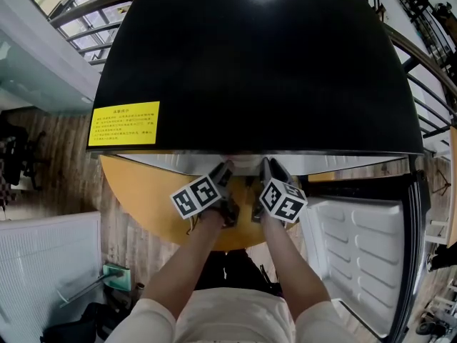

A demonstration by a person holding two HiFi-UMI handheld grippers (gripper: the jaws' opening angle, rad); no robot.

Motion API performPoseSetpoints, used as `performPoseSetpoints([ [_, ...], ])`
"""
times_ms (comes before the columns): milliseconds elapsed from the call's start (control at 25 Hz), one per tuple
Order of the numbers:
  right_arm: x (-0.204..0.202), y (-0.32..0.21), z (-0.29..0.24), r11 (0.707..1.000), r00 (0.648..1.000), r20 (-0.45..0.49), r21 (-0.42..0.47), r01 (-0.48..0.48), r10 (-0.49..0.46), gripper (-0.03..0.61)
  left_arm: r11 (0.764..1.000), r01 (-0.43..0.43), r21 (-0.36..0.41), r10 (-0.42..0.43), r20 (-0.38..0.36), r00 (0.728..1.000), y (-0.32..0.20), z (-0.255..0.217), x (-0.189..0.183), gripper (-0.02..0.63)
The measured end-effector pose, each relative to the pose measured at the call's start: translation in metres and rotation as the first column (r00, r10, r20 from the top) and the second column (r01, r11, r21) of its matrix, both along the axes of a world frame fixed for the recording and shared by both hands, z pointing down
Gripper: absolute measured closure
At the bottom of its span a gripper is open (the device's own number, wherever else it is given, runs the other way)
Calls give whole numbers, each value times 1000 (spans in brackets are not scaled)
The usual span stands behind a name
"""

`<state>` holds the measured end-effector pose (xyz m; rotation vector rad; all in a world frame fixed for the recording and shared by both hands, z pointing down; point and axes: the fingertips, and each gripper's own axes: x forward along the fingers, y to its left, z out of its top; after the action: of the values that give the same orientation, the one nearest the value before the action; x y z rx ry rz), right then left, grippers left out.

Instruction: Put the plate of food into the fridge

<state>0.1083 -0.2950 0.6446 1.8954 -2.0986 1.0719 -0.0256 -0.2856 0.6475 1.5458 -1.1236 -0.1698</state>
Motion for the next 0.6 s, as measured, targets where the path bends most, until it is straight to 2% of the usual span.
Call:
performPoseSetpoints([
  [360,-16,30,-21,998,997,39,27,63,-64,472,997,-66,39,63,75,995,25,-18,-4,498],
  [600,-26,59,-47,987,989,18,66,143,-145,474,980,-164,110,145,165,976,57,-45,-4,544],
])
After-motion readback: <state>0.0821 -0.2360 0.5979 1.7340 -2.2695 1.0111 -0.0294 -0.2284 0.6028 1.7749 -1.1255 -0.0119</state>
